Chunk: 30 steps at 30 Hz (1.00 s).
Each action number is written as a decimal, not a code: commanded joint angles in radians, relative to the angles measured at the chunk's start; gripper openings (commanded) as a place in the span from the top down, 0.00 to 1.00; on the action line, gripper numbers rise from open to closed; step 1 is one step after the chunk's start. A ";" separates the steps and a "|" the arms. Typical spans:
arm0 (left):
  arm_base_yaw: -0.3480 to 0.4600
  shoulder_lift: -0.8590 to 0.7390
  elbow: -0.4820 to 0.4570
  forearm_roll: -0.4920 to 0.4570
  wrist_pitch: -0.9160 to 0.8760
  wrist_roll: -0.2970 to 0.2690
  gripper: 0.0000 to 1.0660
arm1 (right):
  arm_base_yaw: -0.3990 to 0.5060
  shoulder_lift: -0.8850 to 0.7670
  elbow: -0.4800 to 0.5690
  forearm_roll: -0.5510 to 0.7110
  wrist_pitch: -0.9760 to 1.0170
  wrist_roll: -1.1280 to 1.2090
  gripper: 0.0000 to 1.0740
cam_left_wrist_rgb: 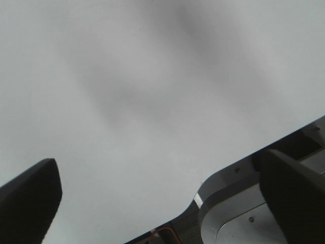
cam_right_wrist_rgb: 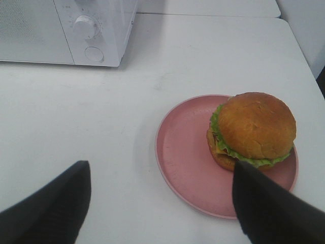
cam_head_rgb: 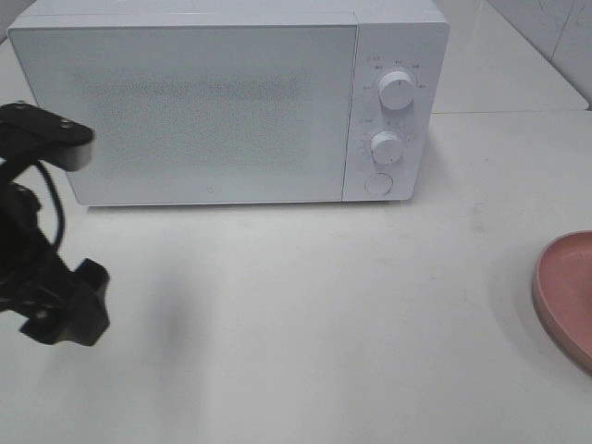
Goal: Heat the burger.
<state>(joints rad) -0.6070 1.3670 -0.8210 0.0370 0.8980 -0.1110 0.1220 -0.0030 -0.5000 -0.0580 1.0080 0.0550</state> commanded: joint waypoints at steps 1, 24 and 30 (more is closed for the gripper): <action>0.166 -0.106 0.060 -0.071 0.039 0.089 0.05 | -0.006 -0.030 0.003 -0.004 -0.010 -0.009 0.30; 0.505 -0.894 0.298 0.034 0.176 0.023 0.05 | -0.006 -0.030 0.003 -0.008 -0.010 -0.001 0.30; 0.505 -1.119 0.301 0.025 0.173 0.025 0.05 | -0.006 -0.030 0.003 -0.008 -0.010 -0.001 0.30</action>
<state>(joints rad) -0.1070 0.3330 -0.5250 0.0690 1.0830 -0.0780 0.1220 -0.0030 -0.5000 -0.0580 1.0080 0.0550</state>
